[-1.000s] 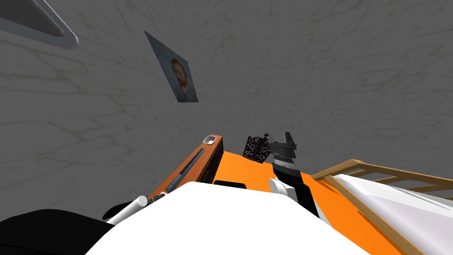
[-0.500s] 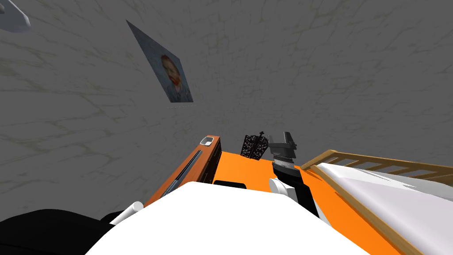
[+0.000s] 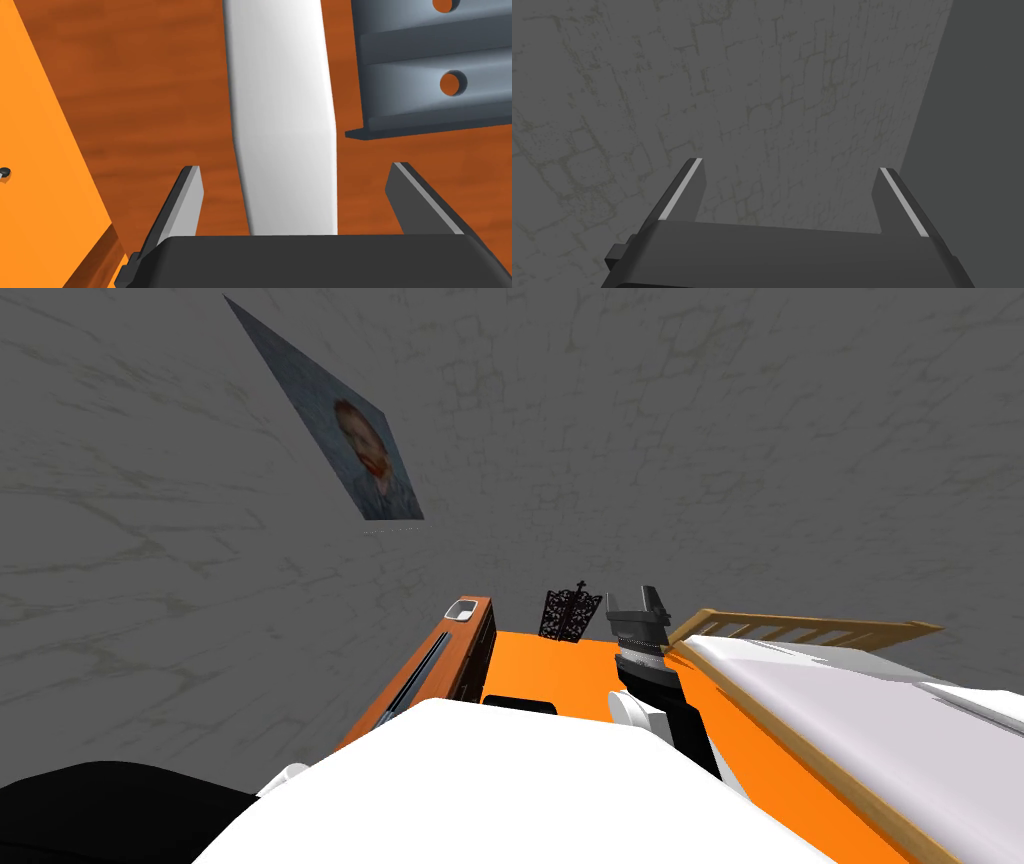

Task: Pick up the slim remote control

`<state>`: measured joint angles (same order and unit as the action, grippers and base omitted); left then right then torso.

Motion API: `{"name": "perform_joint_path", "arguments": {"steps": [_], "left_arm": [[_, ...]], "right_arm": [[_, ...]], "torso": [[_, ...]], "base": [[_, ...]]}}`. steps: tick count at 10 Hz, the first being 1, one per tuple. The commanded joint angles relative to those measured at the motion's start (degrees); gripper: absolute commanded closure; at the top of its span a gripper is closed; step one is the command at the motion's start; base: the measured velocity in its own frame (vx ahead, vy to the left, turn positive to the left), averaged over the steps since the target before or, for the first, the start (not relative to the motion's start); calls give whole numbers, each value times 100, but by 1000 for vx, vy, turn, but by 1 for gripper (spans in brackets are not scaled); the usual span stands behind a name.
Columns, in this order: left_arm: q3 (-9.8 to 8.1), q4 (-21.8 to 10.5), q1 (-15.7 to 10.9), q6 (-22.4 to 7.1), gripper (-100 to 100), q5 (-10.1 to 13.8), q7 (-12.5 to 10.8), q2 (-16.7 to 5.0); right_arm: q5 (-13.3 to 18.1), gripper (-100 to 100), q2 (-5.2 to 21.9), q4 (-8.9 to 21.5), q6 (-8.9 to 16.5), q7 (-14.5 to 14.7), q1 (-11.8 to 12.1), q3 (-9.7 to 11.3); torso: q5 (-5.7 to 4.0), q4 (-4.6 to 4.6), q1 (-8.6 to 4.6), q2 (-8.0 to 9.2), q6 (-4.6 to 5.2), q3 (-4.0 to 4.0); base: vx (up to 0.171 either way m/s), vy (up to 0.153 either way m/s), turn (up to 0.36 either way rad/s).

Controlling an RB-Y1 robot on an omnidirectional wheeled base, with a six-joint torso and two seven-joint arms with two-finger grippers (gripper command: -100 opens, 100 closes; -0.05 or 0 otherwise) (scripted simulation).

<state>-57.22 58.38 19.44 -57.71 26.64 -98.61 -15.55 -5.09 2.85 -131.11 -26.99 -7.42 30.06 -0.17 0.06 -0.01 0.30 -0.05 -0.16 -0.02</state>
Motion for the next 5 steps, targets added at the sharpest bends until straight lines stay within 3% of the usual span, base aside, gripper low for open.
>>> {"name": "perform_joint_path", "arguments": {"steps": [1,4,5], "left_arm": [[-90,-214,12,-140,-100,90,-176,-15],[-182,-525,4,-287,-100,186,-397,2],[-169,-523,-4,-222,-100,179,-324,-20]], "right_arm": [[0,0,0,0,0,0,0,0],[0,0,0,0,0,0,0,0],[0,0,0,0,0,0,0,0]], "torso": [[0,0,0,0,0,0],[0,0,2,0,-2,0],[0,0,0,0,-2,0]], "base": [[-19,47,-176],[-14,50,-134],[-8,19,-22]]}}
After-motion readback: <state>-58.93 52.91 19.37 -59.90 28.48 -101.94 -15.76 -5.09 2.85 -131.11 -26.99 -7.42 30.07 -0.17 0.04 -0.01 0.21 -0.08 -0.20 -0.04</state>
